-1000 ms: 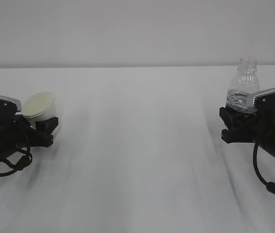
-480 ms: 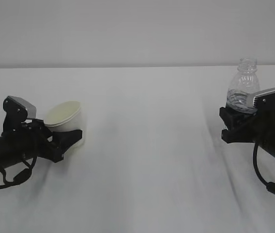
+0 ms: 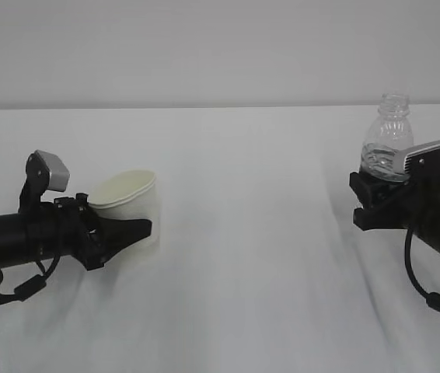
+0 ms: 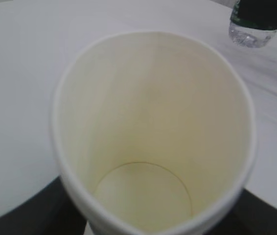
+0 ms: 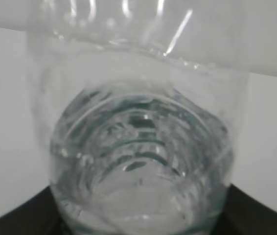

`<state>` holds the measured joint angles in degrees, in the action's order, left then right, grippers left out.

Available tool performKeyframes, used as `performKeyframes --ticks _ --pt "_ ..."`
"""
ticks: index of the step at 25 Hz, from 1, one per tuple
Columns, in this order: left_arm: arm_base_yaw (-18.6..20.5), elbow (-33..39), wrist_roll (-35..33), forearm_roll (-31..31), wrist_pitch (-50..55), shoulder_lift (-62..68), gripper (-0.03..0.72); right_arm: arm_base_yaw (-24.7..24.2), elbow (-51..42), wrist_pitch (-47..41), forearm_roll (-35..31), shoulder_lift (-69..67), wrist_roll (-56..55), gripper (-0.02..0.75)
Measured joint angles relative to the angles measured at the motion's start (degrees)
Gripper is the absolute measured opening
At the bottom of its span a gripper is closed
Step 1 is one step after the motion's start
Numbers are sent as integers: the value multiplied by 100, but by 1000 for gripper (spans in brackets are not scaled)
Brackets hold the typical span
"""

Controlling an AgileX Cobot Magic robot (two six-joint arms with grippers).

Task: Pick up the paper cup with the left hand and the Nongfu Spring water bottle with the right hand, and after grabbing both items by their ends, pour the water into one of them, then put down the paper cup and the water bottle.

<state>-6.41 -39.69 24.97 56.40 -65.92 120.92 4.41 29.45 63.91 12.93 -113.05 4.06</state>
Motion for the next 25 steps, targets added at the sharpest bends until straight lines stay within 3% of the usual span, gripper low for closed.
performKeyframes --ticks 7,25 --pt "-224 -340 391 644 0 -135 430 0 0 0 181 0 13 407" --pt "-1542 -1316 862 965 0 -135 429 0 0 0 291 0 226 407"
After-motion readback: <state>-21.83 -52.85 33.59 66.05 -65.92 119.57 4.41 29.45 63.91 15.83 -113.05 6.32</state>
